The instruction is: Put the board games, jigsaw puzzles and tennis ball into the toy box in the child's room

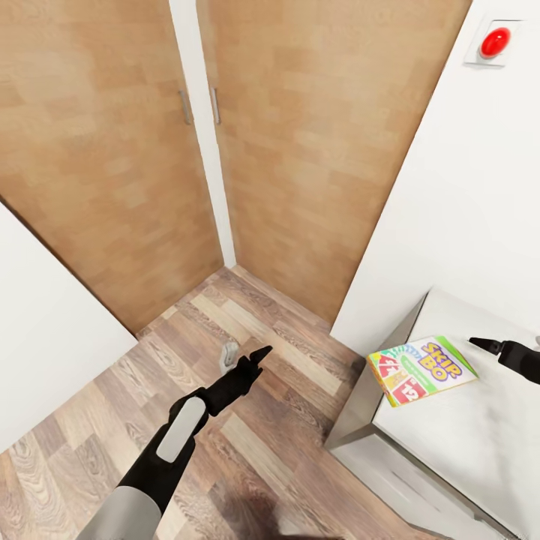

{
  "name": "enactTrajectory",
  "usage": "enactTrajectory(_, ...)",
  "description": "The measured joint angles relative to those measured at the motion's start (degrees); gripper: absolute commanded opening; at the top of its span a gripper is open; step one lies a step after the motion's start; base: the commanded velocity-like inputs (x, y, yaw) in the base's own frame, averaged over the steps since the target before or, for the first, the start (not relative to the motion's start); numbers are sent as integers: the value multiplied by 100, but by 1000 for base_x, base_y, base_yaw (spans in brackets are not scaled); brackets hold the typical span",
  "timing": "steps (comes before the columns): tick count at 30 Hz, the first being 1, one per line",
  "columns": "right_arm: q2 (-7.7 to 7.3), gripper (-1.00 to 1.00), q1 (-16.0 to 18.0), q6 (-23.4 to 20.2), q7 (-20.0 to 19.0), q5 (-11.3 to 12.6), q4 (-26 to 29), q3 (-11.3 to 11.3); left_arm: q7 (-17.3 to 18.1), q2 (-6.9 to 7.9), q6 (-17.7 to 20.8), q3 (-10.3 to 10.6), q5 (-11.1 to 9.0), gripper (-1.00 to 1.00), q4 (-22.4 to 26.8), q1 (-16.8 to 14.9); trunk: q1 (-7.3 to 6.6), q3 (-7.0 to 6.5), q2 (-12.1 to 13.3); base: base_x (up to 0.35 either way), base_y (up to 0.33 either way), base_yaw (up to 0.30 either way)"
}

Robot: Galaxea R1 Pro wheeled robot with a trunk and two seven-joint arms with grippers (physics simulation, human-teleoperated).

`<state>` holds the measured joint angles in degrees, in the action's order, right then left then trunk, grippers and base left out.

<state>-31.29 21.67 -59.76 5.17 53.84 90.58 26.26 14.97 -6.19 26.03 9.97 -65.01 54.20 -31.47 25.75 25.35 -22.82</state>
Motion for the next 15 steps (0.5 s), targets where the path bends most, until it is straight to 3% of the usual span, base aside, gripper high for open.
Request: enactTrajectory(15,-4,100,-9,0,0,0,69,2,71,-23,-58,130,10,100,-99,-72,0,0,0,5,0,-256)
